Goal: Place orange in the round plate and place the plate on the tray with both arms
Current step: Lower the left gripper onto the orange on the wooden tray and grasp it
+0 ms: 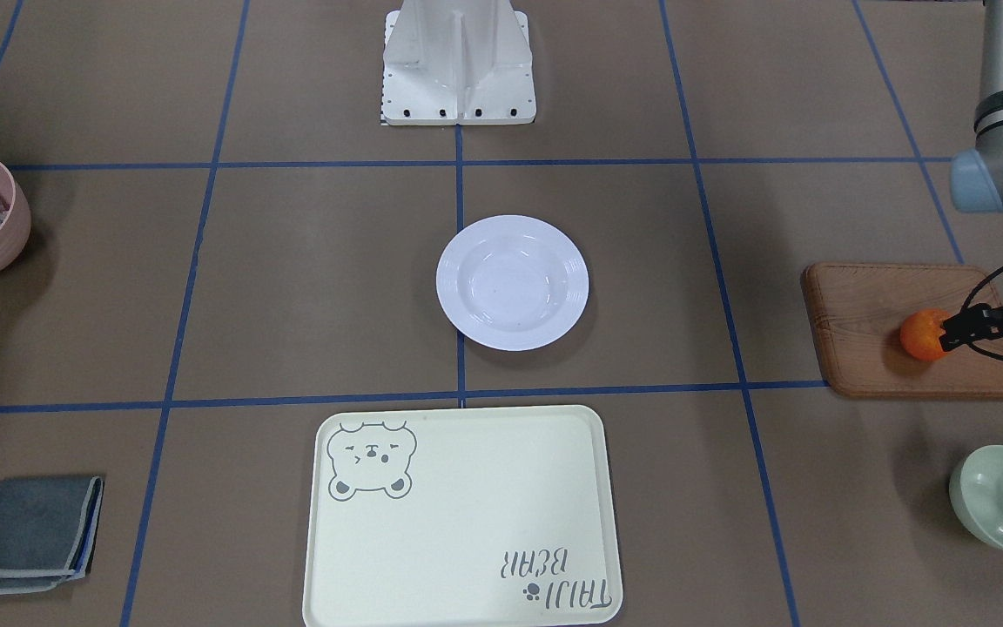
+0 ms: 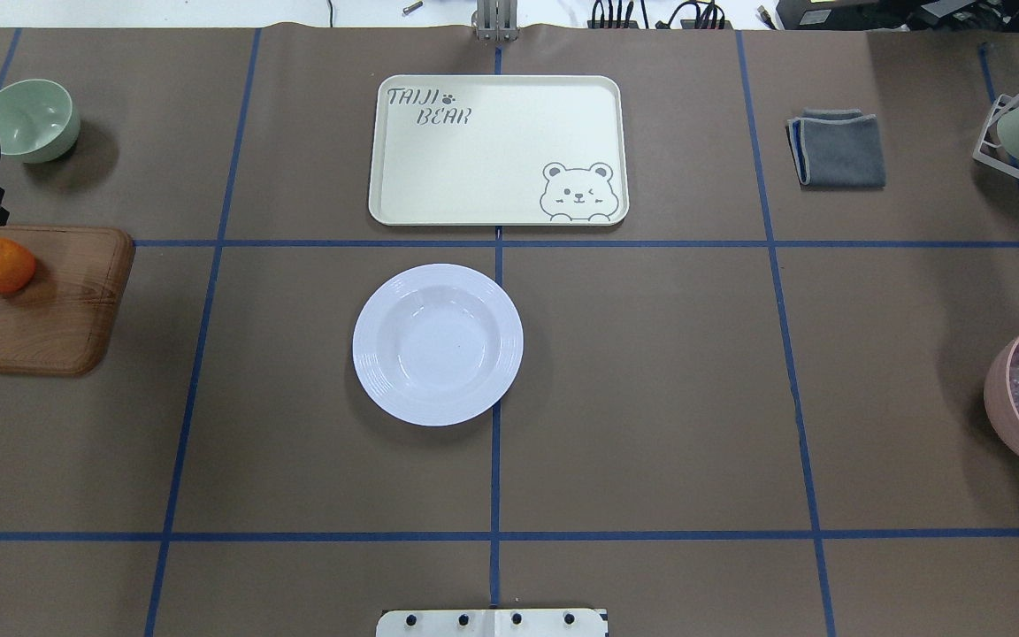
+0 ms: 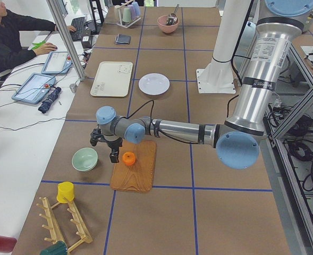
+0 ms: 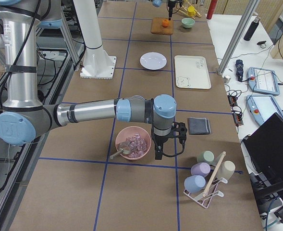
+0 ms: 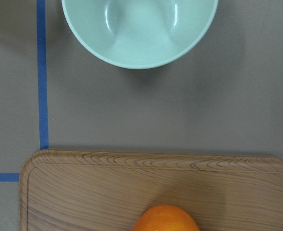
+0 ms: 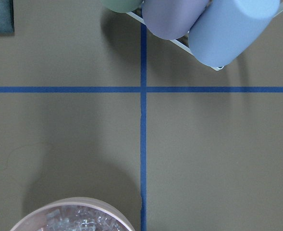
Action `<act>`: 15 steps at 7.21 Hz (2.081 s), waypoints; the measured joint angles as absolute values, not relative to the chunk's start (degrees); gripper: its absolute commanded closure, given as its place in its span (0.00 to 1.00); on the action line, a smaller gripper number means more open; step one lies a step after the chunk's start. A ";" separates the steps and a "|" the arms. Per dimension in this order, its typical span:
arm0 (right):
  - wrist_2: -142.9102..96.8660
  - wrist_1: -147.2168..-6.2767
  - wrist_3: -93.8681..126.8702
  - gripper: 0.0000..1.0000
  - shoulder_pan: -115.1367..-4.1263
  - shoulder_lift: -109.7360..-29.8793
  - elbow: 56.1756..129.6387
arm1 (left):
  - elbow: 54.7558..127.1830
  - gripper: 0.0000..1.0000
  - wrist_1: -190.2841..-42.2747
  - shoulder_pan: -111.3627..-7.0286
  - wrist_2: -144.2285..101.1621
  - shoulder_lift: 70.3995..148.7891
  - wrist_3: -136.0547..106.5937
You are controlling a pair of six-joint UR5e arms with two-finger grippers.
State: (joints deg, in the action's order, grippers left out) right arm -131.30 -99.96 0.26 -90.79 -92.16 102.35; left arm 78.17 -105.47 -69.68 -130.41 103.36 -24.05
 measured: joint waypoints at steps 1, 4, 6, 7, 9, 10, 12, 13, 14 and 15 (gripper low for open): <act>-131.25 -99.94 0.28 0.00 -90.79 -92.07 102.38 | 77.90 0.02 -105.52 -68.84 -130.37 103.36 -24.02; -131.36 -100.01 0.35 0.00 -90.79 -91.76 102.32 | 76.72 0.02 -105.56 -66.99 -130.31 103.36 -23.86; -131.38 -100.07 0.37 0.00 -90.79 -91.66 102.31 | 76.01 0.02 -105.56 -66.59 -130.32 103.36 -23.75; -131.34 -100.21 0.41 0.00 -90.79 -91.62 102.31 | 75.65 0.02 -105.58 -66.50 -130.28 103.36 -23.74; -131.40 -100.39 0.44 0.00 -90.79 -91.59 102.37 | 74.94 0.02 -105.83 -66.45 -130.27 103.36 -23.71; -131.50 -100.41 0.42 0.00 -90.79 -91.59 102.36 | 74.88 0.03 -105.99 -66.42 -130.37 103.36 -23.69; -131.78 -100.45 0.41 0.00 -90.79 -91.58 102.37 | 74.94 0.03 -106.22 -66.38 -130.65 103.36 -23.59; -131.82 -100.48 0.43 0.00 -90.79 -91.58 102.39 | 75.02 0.03 -106.24 -66.36 -130.73 103.36 -23.49; -131.85 -100.52 0.44 0.00 -90.79 -91.58 102.36 | 75.06 0.02 -106.25 -66.36 -130.76 103.36 -23.43; -131.89 -100.54 0.44 0.00 -90.79 -91.58 102.28 | 75.04 0.02 -106.24 -66.25 -130.78 103.34 -23.40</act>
State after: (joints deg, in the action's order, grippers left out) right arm -131.89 -100.54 0.44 -90.79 -91.58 102.28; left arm 75.04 -106.24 -66.25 -130.78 103.34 -23.40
